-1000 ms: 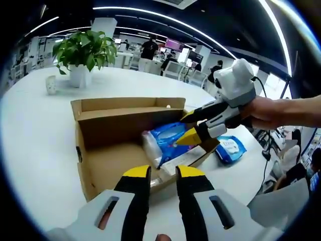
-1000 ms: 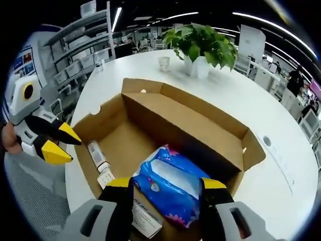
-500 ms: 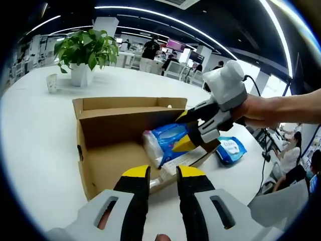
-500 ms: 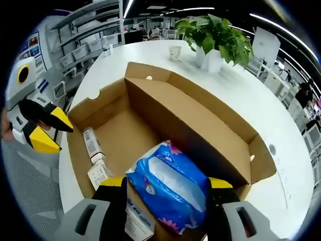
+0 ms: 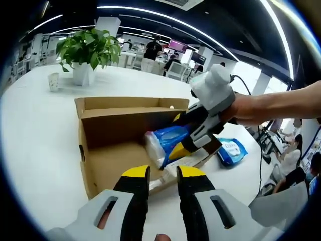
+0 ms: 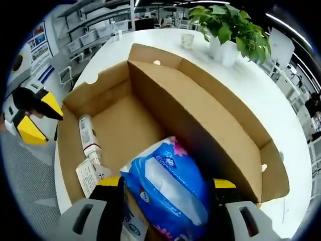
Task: Operate the shoe box by opening the lid, removing the specified soft item, and placing it in the target area until the item is outside and the box remains undamaged.
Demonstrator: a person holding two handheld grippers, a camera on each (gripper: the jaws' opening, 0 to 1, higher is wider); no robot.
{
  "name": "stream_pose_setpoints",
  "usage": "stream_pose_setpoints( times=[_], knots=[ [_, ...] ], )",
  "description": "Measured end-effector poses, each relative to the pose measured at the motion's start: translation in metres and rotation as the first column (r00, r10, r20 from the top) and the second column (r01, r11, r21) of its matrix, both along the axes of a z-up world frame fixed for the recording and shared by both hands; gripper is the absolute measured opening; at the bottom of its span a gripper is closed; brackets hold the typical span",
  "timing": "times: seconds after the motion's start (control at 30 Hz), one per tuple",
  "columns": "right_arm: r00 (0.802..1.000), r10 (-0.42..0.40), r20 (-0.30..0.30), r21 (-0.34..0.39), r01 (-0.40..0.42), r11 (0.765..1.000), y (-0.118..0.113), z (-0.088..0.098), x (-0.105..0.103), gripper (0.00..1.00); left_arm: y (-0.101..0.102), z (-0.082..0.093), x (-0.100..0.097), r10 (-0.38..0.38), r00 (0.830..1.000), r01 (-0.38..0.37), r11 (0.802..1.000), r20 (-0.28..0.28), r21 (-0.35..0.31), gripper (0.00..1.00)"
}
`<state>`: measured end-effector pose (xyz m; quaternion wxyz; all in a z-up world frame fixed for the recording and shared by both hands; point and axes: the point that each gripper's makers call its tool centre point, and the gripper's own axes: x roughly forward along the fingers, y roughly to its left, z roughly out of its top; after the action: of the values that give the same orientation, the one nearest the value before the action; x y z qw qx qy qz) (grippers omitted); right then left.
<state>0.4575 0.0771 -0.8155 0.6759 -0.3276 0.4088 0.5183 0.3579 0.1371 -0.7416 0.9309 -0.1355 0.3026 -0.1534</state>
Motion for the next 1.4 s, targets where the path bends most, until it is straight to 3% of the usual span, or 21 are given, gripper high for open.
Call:
stream_pose_setpoints(
  times=[0.5, 0.73, 1.1, 1.4],
  knots=[
    [0.996, 0.081, -0.033, -0.084, -0.083, 0.993, 0.003, -0.022, 0.002, 0.68, 0.003, -0.001, 0.0, 0.012, 1.0, -0.012, 1.0, -0.005, -0.008, 0.21],
    [0.995, 0.102, -0.019, -0.117, -0.103, 0.988, 0.001, -0.03, 0.003, 0.67, 0.002, -0.001, 0.0, 0.012, 1.0, -0.012, 1.0, -0.008, -0.012, 0.21],
    [0.996, 0.085, 0.001, -0.104, -0.085, 0.991, 0.004, -0.021, -0.004, 0.41, 0.005, -0.002, 0.0, 0.019, 1.0, -0.019, 1.0, -0.009, -0.013, 0.2],
    [1.0, 0.029, -0.004, -0.051, -0.029, 0.998, 0.007, -0.008, -0.01, 0.33, 0.009, -0.001, 0.0, 0.033, 0.999, -0.033, 0.999, -0.008, -0.013, 0.2]
  ],
)
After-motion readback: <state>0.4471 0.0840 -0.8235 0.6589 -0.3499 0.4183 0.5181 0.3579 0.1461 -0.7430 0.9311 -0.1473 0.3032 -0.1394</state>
